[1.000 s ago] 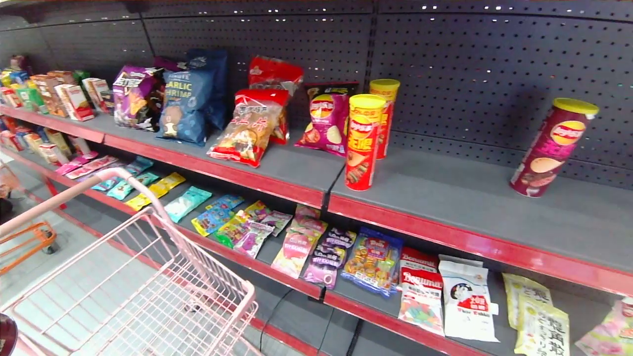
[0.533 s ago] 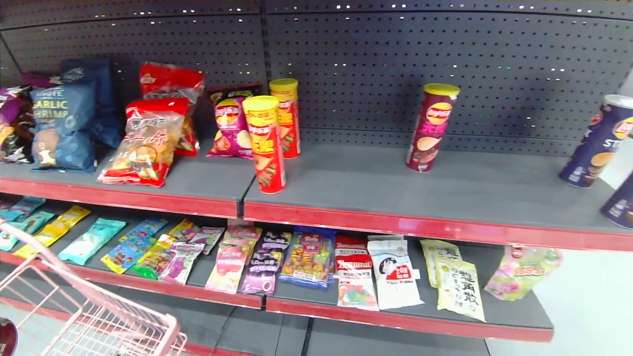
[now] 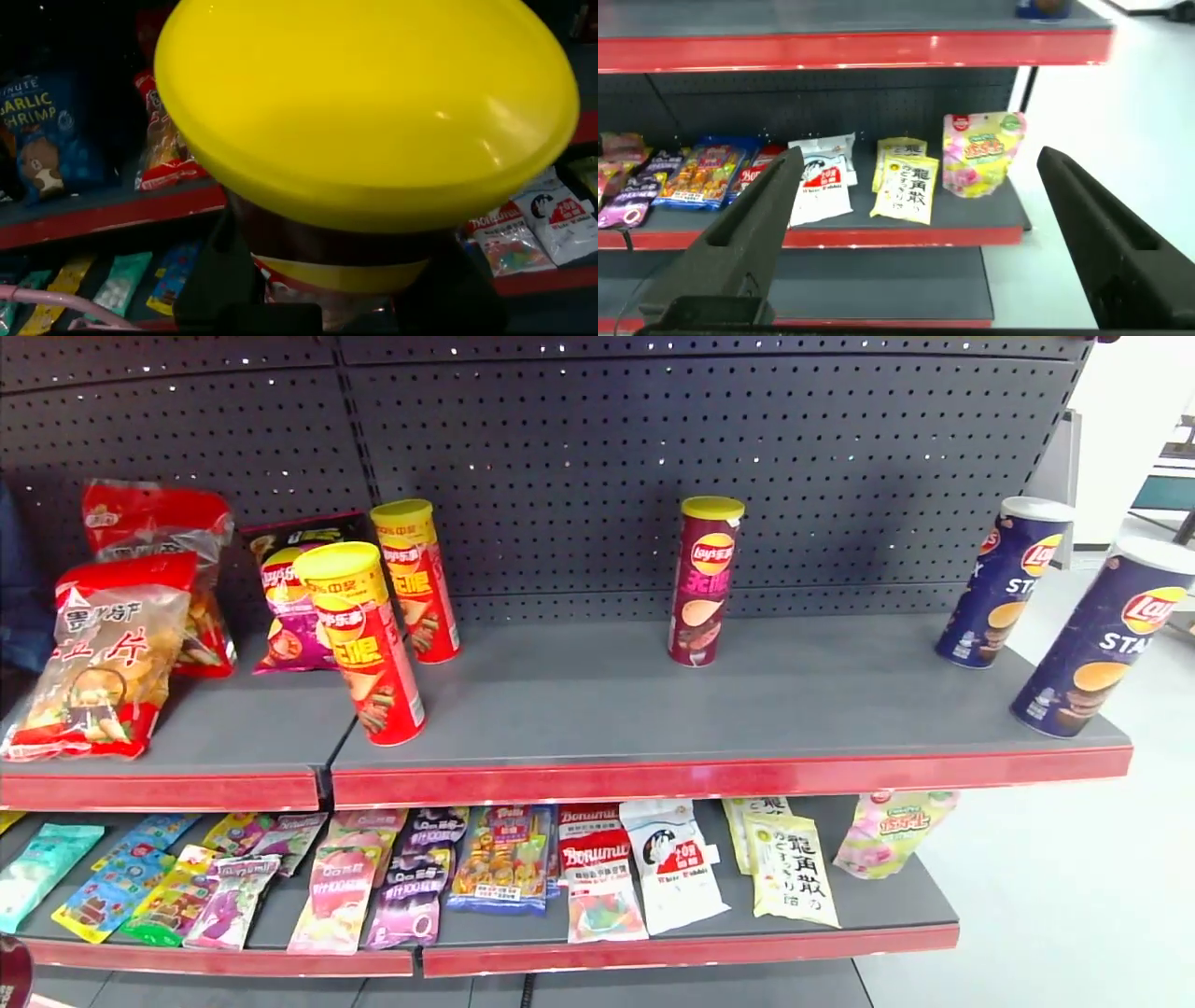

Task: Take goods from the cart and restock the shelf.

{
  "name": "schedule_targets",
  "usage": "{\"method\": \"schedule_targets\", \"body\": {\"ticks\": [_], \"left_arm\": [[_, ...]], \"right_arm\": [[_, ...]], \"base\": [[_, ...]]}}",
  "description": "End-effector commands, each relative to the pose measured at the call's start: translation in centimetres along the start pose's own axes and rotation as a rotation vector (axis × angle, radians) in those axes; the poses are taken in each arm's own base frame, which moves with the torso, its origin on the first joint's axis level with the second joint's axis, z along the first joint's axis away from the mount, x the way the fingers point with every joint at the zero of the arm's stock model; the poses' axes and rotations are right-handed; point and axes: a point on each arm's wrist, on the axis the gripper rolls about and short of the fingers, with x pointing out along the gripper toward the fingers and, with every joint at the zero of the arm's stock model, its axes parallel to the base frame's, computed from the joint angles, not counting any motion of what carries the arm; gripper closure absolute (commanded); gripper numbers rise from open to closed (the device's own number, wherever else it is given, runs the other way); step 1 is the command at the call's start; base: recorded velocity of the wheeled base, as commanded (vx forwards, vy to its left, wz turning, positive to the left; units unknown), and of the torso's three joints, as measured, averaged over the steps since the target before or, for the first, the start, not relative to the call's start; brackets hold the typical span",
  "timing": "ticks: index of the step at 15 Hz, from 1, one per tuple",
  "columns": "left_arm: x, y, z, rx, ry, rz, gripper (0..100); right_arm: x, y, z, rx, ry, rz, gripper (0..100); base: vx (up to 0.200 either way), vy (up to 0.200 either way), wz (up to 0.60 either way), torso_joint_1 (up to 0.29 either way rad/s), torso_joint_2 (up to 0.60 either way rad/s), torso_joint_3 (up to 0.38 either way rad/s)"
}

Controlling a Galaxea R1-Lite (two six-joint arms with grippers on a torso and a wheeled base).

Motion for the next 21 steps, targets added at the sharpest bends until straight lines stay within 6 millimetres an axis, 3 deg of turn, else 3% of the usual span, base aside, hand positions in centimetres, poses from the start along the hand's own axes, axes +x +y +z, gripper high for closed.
{"method": "schedule_targets", "body": {"ticks": [1,8,11,12,14,15,16,17,18,19,20,21], "left_arm": [[0.1,0.0,0.0,0.002,0.002,-0.001,100],[-1.8,0.2,-0.4,0.046,-0.074,0.009,100],[-4.3,0.1,-2.2,0.066,-0.092,0.007,100],[-4.4,0.1,-2.4,0.065,-0.085,0.010,100],[-3.9,-0.1,-2.6,0.068,-0.051,0.017,100],[-3.7,-0.1,-2.6,0.066,-0.046,0.014,100],[-3.2,-0.1,-2.3,0.065,-0.030,0.014,100],[-2.6,0.0,-1.9,0.045,-0.016,0.030,100],[-2.2,0.0,-1.7,0.033,-0.006,0.048,100],[-1.7,0.1,-1.3,0.013,-0.003,0.060,100],[-0.8,0.0,-1.0,-0.037,-0.030,0.066,100],[-0.5,-0.2,-1.4,-0.040,-0.047,0.064,100]], "right_arm": [[0.0,0.0,0.0,0.000,0.001,0.000,0],[0.0,0.0,0.0,-0.004,0.001,0.002,0],[0.0,0.2,0.5,-0.067,-0.008,0.083,0],[0.3,0.2,5.5,-0.066,-0.007,0.110,0],[4.1,0.3,12.8,-0.040,0.066,0.167,0],[5.2,0.4,13.6,-0.075,0.088,0.211,0],[7.8,0.7,14.7,-0.142,0.147,0.260,0],[11.8,1.2,16.4,-0.148,0.186,0.293,0],[14.6,1.9,17.0,-0.134,0.202,0.329,0],[16.6,2.7,17.4,-0.125,0.196,0.364,0],[20.4,3.8,17.1,-0.129,0.178,0.390,0],[22.7,4.3,16.5,-0.134,0.169,0.396,0]], "base": [[0.200,0.000,0.00,0.007,0.00,-0.002],[0.029,0.000,0.00,0.000,0.00,0.000],[0.000,0.000,0.00,0.000,0.00,0.000],[0.000,0.000,0.00,0.000,0.00,0.000],[0.000,0.000,0.00,0.000,0.00,0.000],[0.000,0.000,0.00,0.000,0.00,0.000],[0.000,0.000,0.00,0.000,0.00,0.000],[0.000,0.000,0.00,0.000,0.00,0.000],[0.000,0.000,0.00,0.000,0.00,0.000],[0.000,0.000,0.00,0.000,0.00,0.000],[0.000,0.000,0.00,0.000,0.00,0.000],[0.000,0.000,0.00,0.000,0.00,0.000]]}}
